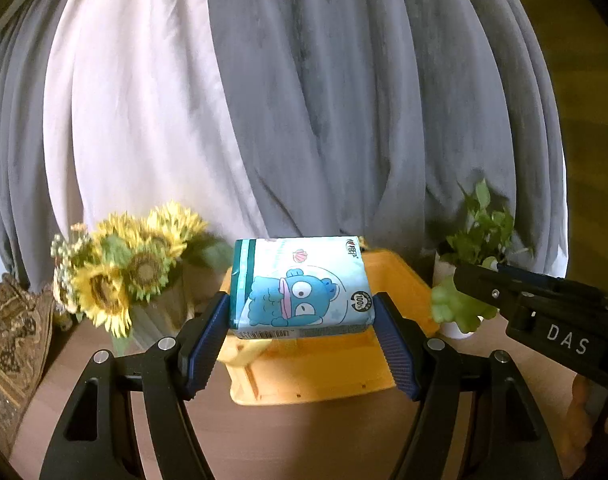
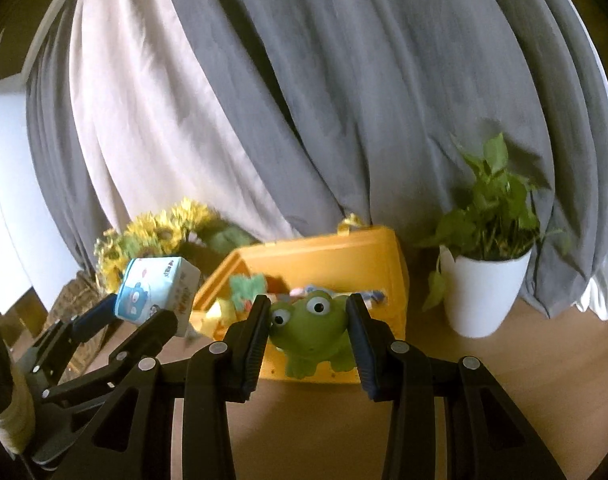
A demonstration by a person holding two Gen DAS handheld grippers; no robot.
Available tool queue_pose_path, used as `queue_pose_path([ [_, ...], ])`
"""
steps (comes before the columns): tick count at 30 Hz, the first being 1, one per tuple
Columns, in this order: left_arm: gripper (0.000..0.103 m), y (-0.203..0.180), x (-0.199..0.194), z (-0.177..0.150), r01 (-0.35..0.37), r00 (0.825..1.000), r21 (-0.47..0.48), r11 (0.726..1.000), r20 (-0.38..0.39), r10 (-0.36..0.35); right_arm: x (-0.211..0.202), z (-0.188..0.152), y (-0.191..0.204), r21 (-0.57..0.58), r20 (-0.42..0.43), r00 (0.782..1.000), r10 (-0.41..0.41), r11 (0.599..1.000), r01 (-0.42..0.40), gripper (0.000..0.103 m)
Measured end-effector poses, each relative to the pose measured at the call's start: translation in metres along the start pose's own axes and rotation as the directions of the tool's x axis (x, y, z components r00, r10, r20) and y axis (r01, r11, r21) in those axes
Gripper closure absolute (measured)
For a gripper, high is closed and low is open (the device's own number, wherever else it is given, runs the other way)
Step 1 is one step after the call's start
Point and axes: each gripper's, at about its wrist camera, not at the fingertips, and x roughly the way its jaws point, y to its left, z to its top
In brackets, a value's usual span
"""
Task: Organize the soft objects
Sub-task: 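Carry the tissue pack and the frog with both tools over the orange crate, then open both tools to drop the tissue pack and frog into the crate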
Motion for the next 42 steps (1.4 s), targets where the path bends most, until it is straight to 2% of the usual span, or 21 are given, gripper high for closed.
queue_pose_path([
  [9,0.032,0.008,0.021,0.023,0.020,1.000,0.012,1.000,0.024,-0.021,0.016,0.028,0.007,0.003,0.048,0.999,-0.011,1.000,0.011,0.063],
  [20,0.032,0.011,0.066,0.034,0.023,1.000,0.009,1.000,0.006,-0.023,0.056,0.053,0.001,-0.022,0.045,0.998,-0.031,0.999,0.032,0.063],
  [31,0.032,0.017,0.125,0.030,0.054,0.994,-0.008,0.998,-0.092,-0.055,0.110,0.061,-0.014,-0.025,-0.016,0.999,-0.045,0.999,0.044,0.063],
  [42,0.032,0.008,0.176,0.018,0.134,0.969,0.030,0.991,-0.215,-0.124,0.163,0.052,-0.033,0.011,-0.138,0.989,-0.049,0.999,0.051,0.063],
])
